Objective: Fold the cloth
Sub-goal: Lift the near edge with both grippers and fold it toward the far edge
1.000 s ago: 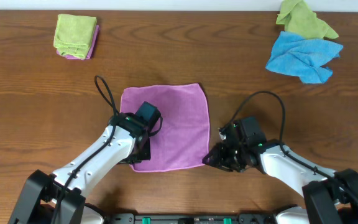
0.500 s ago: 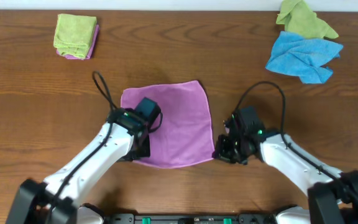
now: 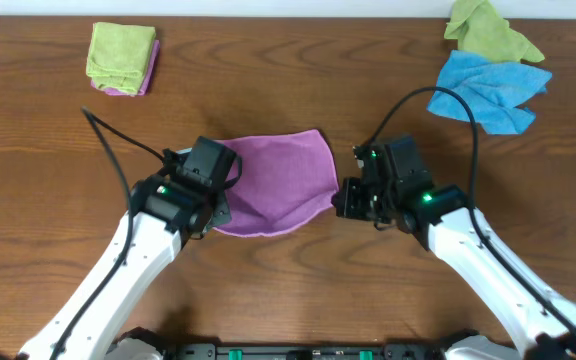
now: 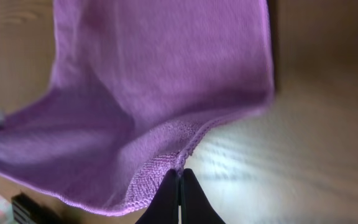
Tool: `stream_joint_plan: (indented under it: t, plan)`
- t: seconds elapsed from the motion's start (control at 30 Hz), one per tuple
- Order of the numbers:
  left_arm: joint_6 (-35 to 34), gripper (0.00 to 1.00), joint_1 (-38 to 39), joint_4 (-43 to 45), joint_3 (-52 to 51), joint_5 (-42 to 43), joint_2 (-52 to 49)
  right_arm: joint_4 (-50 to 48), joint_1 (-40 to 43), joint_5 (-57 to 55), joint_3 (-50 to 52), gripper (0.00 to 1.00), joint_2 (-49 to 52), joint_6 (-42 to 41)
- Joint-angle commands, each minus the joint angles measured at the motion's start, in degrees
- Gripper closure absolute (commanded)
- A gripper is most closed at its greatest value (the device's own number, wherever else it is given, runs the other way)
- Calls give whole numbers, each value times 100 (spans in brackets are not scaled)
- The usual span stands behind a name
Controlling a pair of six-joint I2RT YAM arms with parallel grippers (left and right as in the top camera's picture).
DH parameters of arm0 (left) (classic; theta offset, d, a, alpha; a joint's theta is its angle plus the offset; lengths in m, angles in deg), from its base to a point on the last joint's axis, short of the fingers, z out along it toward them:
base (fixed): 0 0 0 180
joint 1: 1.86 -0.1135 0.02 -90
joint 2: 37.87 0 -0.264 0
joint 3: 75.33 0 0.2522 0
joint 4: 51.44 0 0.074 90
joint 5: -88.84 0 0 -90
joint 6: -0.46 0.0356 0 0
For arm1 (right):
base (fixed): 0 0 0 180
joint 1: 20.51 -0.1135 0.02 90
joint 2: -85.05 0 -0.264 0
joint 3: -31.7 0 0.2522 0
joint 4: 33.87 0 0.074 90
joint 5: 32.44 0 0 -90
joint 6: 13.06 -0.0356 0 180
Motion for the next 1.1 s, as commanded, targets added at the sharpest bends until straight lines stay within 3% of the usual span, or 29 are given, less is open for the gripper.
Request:
stream_joint_plan:
  t: [0.0,0.3,0.47,0.7,1.07]
  plan:
    - [-299,94,-153,142,33,-251,-378,-289,-31,-52,-50,98,348,-221]
    - [-455,94,-927,1392,35,-87,-955,-905,98,-590,-975,98,1305,-256]
    - [-170,94,-1187,2177,35,549,-1360,-837,260,-647,-1773,99,2004,-155]
    - [352,94,-1322,3241,205,702,-2079,-817,426,-629,-2717,98,2959,-155]
    - [778,94,-1937,2977,1561,1298,-3143,-789,503,-601,-3580,99,3681,-157]
